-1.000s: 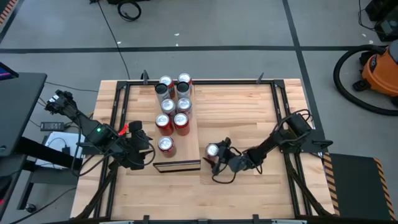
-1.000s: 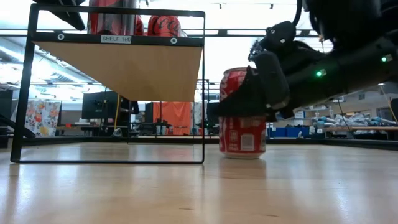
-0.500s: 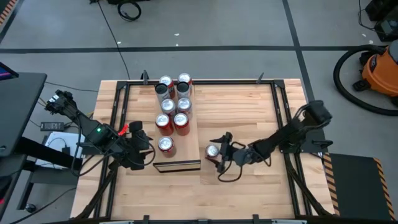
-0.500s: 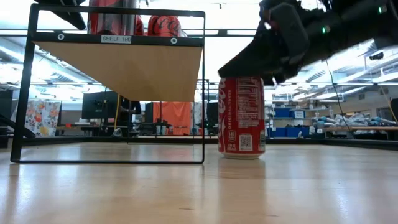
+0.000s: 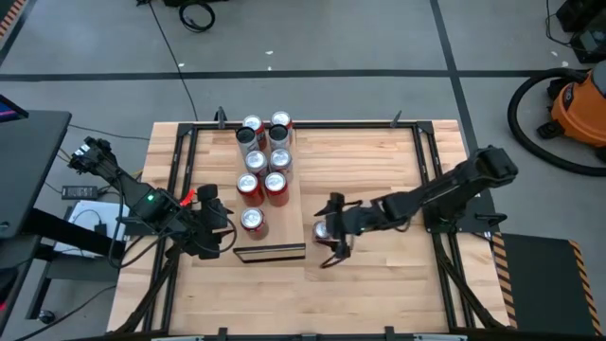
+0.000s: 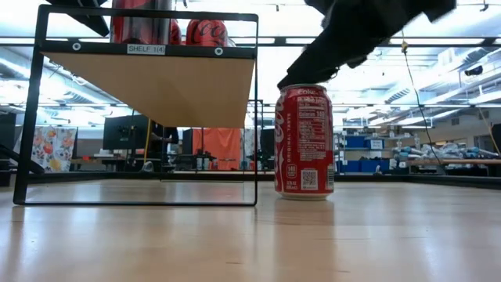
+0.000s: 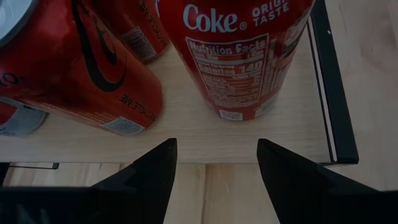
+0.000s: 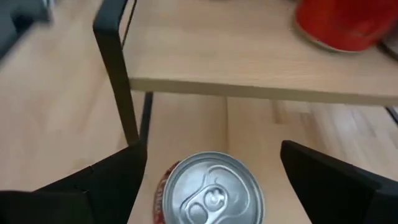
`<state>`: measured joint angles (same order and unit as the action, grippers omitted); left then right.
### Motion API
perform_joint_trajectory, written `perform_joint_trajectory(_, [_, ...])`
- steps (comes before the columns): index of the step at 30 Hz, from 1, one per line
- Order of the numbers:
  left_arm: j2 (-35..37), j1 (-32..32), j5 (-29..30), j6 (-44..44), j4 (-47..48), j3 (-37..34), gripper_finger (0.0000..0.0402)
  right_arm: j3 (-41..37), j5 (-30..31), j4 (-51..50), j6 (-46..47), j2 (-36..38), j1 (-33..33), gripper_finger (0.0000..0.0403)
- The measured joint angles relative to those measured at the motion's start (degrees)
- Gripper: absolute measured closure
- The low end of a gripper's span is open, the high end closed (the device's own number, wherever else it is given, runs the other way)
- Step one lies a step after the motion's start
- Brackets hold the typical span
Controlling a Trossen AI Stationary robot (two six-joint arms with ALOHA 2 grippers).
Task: Place canned beverage on shelf
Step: Put the red-white soda can on the shelf and align it with the other red-white soda can
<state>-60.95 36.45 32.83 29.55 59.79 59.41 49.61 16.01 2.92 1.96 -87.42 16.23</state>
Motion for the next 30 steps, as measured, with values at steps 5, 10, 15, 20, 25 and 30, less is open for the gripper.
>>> perform_joint_trajectory(5, [0.0,0.0,0.0,-0.1,0.0,0.0,0.0168,10.3,-7.6,-14.8,-4.5,-3.1,-2.5,0.0027])
perform_joint_trajectory(10, [0.0,0.0,0.0,-0.2,0.0,0.0,0.0168,16.0,-16.0,-22.1,-6.1,-5.5,-4.9,0.0028])
perform_joint_trajectory(15, [0.0,0.0,0.0,-0.2,0.0,0.0,0.0168,19.1,-18.5,-27.4,-9.4,-8.1,-5.5,0.0035])
perform_joint_trajectory(20, [0.0,0.0,0.0,-0.2,0.0,0.0,0.0168,19.2,-18.9,-27.2,-10.7,-8.2,-5.7,0.0048])
perform_joint_trajectory(25, [0.0,0.0,0.0,-0.2,0.0,0.0,0.0168,19.2,-19.1,-29.0,-10.7,-8.2,-6.1,0.0061])
perform_joint_trajectory(30, [0.0,0.0,0.0,-0.2,0.0,0.0,0.0168,19.2,-19.1,-30.0,-9.2,-8.2,-6.3,0.008])
